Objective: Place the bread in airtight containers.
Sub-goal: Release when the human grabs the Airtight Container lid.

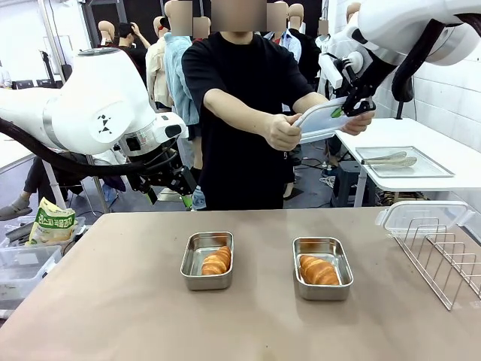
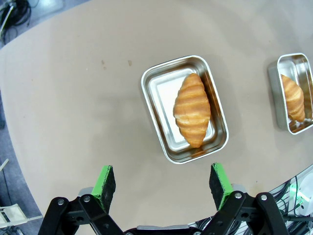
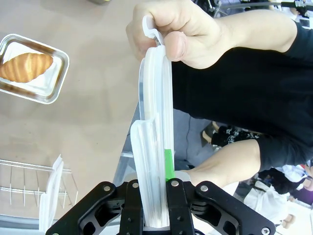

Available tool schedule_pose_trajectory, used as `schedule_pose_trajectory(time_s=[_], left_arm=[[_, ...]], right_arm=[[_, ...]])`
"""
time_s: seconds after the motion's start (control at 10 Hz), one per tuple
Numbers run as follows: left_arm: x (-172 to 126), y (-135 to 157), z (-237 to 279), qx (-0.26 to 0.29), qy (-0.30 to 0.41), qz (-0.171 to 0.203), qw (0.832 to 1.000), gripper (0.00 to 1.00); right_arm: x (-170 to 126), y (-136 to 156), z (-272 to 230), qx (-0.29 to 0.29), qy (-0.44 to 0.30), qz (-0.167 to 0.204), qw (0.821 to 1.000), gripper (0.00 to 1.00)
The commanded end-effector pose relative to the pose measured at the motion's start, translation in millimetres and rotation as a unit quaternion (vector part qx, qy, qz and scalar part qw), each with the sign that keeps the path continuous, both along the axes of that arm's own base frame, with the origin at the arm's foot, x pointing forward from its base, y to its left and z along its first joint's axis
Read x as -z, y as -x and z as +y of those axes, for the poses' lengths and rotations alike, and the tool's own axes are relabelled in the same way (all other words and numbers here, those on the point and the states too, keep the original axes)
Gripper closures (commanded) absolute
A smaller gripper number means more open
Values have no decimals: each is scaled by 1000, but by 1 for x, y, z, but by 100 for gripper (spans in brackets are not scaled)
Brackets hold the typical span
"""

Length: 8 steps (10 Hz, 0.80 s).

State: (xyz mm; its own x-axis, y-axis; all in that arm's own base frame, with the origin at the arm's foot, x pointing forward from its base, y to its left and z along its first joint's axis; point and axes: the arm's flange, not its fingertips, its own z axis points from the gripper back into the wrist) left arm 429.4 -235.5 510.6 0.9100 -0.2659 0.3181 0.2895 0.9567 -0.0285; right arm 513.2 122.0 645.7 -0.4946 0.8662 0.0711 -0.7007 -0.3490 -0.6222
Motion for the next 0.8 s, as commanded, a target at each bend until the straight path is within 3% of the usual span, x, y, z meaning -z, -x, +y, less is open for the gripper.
schedule_pose_trajectory(time_s=[0.0,0.7], left_arm=[[-1,0,1,-4,2,0,1000,0],[-1,0,1,-4,2,0,1000,0]], right_arm=[[2,0,-2,-5,-12,-2,1000,100],[2,0,-2,-5,-12,-2,1000,100]])
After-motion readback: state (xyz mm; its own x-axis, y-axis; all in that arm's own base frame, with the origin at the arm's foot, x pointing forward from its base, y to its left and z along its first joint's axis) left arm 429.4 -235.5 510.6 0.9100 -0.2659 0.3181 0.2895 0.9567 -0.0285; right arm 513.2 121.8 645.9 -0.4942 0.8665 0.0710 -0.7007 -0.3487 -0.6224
